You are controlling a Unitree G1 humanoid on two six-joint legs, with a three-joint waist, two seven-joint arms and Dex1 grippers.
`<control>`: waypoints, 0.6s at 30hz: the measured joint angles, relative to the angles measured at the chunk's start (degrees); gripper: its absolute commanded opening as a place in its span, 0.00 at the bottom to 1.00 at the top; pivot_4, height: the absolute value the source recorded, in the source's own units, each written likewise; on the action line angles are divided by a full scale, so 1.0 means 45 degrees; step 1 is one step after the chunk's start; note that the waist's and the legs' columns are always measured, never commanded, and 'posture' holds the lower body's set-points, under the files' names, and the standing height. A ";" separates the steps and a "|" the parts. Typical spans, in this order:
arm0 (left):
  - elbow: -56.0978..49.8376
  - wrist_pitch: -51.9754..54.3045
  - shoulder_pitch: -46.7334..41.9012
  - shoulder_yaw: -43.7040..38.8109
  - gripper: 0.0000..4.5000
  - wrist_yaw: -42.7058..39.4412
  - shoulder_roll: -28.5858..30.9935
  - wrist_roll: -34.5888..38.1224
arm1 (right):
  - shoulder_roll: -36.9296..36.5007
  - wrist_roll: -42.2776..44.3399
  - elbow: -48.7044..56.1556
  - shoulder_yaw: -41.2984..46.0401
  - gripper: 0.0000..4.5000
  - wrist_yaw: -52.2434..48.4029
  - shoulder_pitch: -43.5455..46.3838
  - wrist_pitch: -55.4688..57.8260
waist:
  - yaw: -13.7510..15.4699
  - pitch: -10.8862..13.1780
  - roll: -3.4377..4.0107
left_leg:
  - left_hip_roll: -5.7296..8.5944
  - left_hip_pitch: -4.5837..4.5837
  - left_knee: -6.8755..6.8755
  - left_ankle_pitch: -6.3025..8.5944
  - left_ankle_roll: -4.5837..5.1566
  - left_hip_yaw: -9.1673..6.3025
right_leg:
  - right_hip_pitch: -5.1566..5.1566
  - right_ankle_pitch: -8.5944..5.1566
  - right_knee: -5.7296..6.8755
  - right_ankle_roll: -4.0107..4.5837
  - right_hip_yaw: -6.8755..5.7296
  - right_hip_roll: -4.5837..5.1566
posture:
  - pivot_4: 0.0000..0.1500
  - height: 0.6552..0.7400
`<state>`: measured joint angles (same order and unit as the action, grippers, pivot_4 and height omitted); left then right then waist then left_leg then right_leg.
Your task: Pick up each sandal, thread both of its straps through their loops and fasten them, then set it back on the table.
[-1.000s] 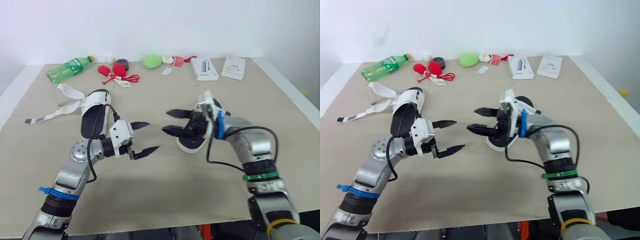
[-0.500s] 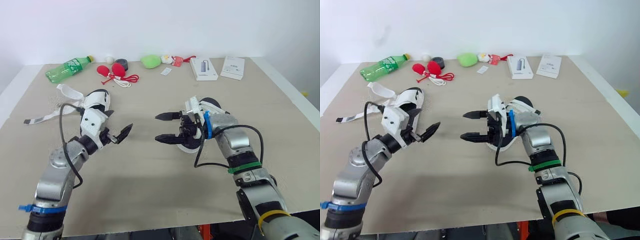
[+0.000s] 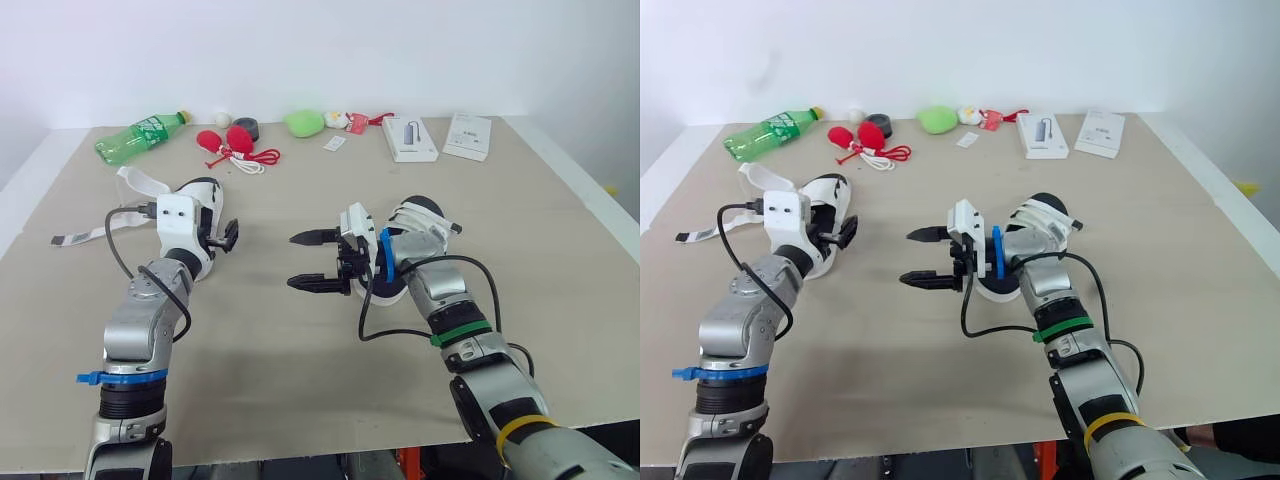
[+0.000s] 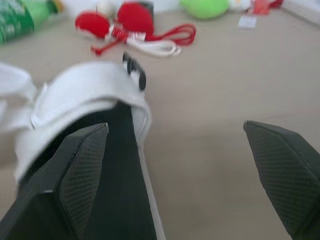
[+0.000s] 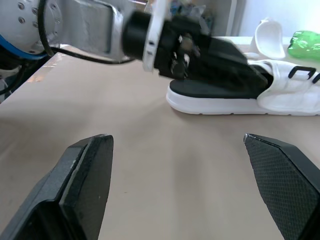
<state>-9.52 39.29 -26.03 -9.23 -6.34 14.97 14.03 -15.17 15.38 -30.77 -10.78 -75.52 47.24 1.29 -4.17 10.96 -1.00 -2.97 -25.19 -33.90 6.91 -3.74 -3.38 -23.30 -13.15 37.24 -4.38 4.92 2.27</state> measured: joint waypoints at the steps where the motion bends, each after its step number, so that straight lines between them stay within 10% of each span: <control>1: 0.0651 -0.0001 -0.0494 0.0000 1.00 0.0161 -0.0022 -0.0086 | 0.0002 -0.0004 -0.0002 0.0008 0.99 0.0086 0.0001 -0.0065 | 0.0000 0.0000 0.0000 | 0.0000 0.0000 0.0000 0.0000 0.0000 -0.0001 | 0.0001 0.0000 0.0000 0.0000 -0.0001 -0.0001 | 1.00 1.00; 18: 0.7210 -0.1353 -0.4056 0.0110 0.94 -0.0080 0.0048 -0.0913 | -0.0026 -0.0153 -0.0014 0.0030 1.00 0.0439 0.0053 -0.0331 | 0.0002 0.0000 -0.0003 | 0.0003 -0.0003 0.0037 -0.0020 -0.0040 -0.0006 | -0.0008 0.0000 -0.0011 -0.0005 -0.0008 0.0002 | 1.00 1.00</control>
<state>22.92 33.20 -44.28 -8.74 -6.70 15.18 9.92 -15.28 14.69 -30.83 -10.64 -73.54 47.48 -0.20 -4.16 10.96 -1.02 -2.95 -25.21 -33.74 6.82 -3.92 -3.40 -23.33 -13.15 37.19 -4.40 4.88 2.28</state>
